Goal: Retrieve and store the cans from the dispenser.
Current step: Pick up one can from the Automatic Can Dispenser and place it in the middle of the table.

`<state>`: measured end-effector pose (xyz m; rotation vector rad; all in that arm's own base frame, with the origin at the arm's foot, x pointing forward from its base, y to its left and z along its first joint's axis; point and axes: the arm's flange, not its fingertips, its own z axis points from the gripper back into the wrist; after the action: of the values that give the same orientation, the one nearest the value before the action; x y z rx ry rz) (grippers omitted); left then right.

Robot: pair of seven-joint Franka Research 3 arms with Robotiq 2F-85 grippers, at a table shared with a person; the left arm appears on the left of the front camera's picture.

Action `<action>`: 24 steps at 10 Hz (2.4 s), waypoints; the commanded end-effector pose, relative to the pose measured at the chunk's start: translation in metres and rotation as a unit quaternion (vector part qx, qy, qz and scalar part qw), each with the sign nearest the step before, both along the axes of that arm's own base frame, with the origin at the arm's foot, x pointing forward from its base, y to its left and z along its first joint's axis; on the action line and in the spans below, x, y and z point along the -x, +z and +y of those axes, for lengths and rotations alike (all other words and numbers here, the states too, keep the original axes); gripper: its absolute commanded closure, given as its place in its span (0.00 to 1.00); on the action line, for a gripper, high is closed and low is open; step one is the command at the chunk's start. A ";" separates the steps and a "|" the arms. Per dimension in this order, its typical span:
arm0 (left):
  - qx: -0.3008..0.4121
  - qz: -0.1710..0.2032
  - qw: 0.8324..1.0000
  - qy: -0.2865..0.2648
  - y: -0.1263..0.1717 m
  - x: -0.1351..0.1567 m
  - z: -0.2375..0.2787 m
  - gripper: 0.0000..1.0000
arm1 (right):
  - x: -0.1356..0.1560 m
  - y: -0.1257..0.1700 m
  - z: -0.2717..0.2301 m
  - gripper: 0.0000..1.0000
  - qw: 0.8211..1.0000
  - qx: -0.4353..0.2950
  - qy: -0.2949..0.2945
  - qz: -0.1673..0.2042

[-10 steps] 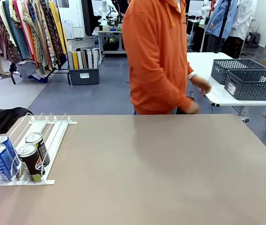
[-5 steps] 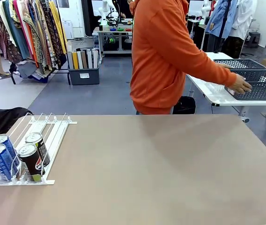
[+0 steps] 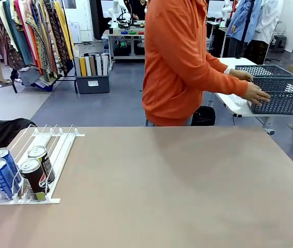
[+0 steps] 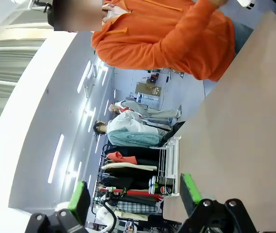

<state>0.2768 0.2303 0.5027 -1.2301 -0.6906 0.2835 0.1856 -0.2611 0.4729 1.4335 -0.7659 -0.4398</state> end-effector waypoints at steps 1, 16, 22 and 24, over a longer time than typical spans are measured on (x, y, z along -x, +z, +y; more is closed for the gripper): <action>-0.100 -0.014 0.991 -0.085 0.041 0.007 -0.044 0.00 | -0.001 0.005 0.000 0.00 1.000 -0.005 -0.002 -0.010; -0.613 0.168 0.746 -0.196 -0.004 -0.031 -0.322 0.00 | -0.001 0.005 0.000 0.00 1.000 -0.005 -0.002 -0.010; -0.579 0.278 0.765 -0.045 -0.077 -0.093 -0.313 0.00 | -0.001 0.005 0.000 0.00 1.000 -0.005 -0.002 -0.010; -0.574 0.301 0.758 -0.072 -0.096 -0.101 -0.312 0.00 | -0.001 0.005 0.000 0.00 1.000 -0.005 -0.002 -0.010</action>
<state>0.3761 -0.0801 0.4118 0.0246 -0.1137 0.0634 0.1852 -0.2603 0.4736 1.4343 -0.7632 -0.4371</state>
